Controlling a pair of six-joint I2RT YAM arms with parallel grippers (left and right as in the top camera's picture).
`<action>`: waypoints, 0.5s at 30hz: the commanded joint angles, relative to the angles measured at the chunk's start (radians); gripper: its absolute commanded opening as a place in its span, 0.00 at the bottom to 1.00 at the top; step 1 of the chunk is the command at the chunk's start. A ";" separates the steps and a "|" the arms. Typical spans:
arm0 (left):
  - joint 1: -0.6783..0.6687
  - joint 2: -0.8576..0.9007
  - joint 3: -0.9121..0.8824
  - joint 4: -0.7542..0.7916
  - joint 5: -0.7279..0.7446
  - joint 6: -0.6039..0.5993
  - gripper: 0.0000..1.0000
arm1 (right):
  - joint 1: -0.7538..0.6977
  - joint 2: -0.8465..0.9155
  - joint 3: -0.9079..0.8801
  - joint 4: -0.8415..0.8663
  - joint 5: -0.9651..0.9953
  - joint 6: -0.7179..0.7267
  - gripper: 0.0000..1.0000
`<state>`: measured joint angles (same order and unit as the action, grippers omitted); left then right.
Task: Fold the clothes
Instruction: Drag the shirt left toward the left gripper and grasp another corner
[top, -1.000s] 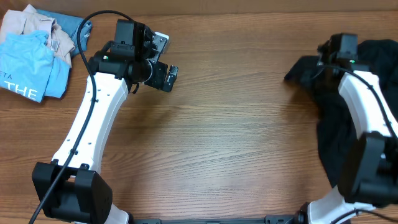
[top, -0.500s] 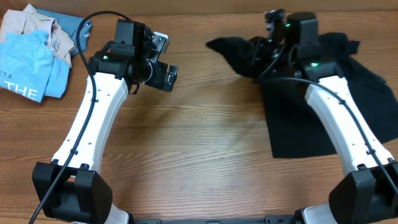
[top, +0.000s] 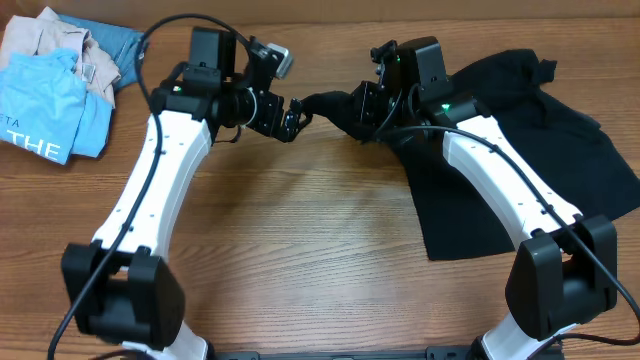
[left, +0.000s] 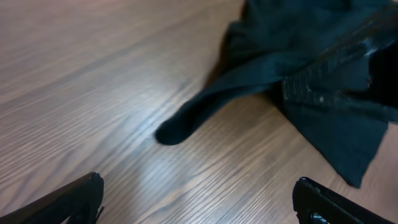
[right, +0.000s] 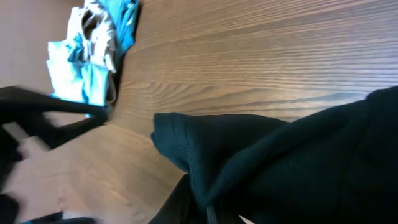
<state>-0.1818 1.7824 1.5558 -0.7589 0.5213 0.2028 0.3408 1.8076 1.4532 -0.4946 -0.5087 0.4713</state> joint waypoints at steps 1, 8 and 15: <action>-0.002 0.080 0.010 0.004 0.077 0.222 1.00 | 0.006 -0.015 0.032 0.004 -0.123 0.005 0.08; -0.002 0.127 0.010 0.065 0.067 0.370 1.00 | 0.006 -0.015 0.032 -0.016 -0.283 0.005 0.08; -0.002 0.127 0.010 0.075 0.079 0.333 1.00 | 0.006 -0.015 0.032 -0.031 -0.306 0.005 0.08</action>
<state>-0.1818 1.9118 1.5558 -0.6888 0.5694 0.5343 0.3408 1.8076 1.4532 -0.5320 -0.7605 0.4717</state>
